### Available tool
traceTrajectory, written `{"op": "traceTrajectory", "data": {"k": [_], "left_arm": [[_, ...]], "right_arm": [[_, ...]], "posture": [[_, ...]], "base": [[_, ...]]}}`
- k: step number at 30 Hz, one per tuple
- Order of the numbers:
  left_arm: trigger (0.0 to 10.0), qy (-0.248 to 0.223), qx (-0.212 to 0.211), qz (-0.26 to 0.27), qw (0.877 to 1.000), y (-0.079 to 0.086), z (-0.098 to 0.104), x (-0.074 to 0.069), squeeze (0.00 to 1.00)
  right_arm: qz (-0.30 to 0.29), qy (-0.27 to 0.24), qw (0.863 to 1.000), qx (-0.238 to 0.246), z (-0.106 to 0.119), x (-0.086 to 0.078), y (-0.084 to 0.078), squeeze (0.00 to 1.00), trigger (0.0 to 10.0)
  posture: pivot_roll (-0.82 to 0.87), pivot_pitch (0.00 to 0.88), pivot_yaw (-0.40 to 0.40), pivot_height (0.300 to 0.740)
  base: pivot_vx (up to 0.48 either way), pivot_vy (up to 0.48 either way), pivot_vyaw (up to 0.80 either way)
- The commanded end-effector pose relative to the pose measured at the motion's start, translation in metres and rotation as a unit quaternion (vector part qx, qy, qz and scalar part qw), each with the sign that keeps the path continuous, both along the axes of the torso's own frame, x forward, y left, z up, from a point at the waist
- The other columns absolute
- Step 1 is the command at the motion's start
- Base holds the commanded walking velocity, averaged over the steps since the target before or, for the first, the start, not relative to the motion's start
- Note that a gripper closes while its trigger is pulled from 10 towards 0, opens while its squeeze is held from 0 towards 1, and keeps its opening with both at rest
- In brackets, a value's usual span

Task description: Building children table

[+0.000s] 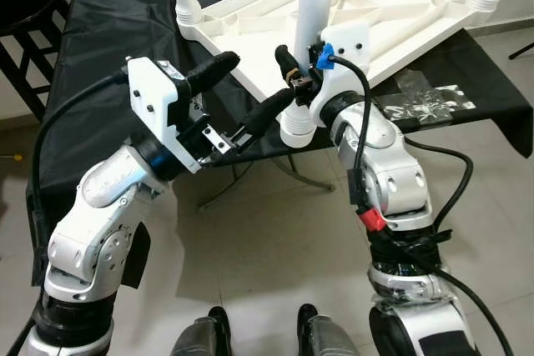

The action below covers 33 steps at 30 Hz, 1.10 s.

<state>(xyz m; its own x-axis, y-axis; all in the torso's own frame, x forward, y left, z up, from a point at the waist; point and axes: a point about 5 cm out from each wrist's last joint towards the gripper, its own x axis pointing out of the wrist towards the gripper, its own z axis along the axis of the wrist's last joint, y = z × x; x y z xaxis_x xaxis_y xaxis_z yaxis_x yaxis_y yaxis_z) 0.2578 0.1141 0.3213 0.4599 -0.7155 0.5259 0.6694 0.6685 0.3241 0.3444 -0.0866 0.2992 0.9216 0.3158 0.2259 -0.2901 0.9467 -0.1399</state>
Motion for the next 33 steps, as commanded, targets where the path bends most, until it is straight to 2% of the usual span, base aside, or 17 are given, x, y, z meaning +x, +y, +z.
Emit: {"op": "traceTrajectory", "data": {"k": [1,5,11,13,14,16,18,21,33], "left_arm": [[10.0,-0.008,0.008,-0.017,1.000,-0.006,0.004,-0.002,0.00],[10.0,-0.026,-0.001,-0.016,1.000,-0.016,0.026,0.009,0.00],[10.0,-0.007,-0.039,-0.042,0.998,-0.019,0.043,0.020,0.00],[10.0,-0.002,-0.039,-0.048,0.998,-0.022,0.049,0.024,0.00],[10.0,0.002,-0.018,-0.032,0.999,-0.027,0.053,0.029,0.00],[10.0,0.010,0.014,-0.004,1.000,-0.035,0.055,0.036,0.00],[10.0,0.015,0.017,0.004,1.000,-0.038,0.056,0.039,0.00],[10.0,0.022,0.016,0.018,0.999,-0.042,0.059,0.044,0.00],[10.0,0.060,0.010,0.059,0.996,-0.040,0.066,0.054,0.00]], "right_arm": [[-0.015,0.090,0.996,-0.019,-0.037,0.008,-0.005,0.00,10.0],[0.025,0.082,0.996,-0.032,-0.037,0.004,0.012,0.00,10.0],[0.035,0.078,0.996,-0.037,-0.037,0.004,0.014,0.00,10.0],[0.036,0.077,0.996,-0.038,-0.037,0.004,0.014,0.00,10.0],[0.038,0.076,0.996,-0.038,-0.037,0.004,0.014,0.00,10.0],[0.041,0.074,0.996,-0.037,-0.036,0.004,0.016,0.00,10.0],[0.044,0.073,0.996,-0.037,-0.036,0.003,0.017,0.00,10.0],[0.050,0.070,0.996,-0.037,-0.035,0.002,0.020,0.00,10.0],[0.061,0.062,0.996,-0.034,-0.032,0.000,0.023,0.00,10.0]], "posture": [[-0.02,0.290,-0.013,0.740],[-0.02,0.278,-0.010,0.740],[-0.01,0.269,-0.013,0.740],[-0.01,0.265,-0.012,0.740],[-0.01,0.263,-0.009,0.740],[-0.01,0.260,-0.006,0.740],[-0.01,0.260,-0.006,0.740],[-0.02,0.257,-0.003,0.740],[-0.01,0.260,0.000,0.740]], "base": [[0.000,0.000,0.00],[0.000,0.000,0.00],[0.000,0.000,0.00],[0.000,0.000,0.00],[0.000,0.000,0.00],[0.000,0.000,0.00],[0.000,0.000,0.00],[0.000,0.000,0.00],[0.000,0.000,0.00]]}}
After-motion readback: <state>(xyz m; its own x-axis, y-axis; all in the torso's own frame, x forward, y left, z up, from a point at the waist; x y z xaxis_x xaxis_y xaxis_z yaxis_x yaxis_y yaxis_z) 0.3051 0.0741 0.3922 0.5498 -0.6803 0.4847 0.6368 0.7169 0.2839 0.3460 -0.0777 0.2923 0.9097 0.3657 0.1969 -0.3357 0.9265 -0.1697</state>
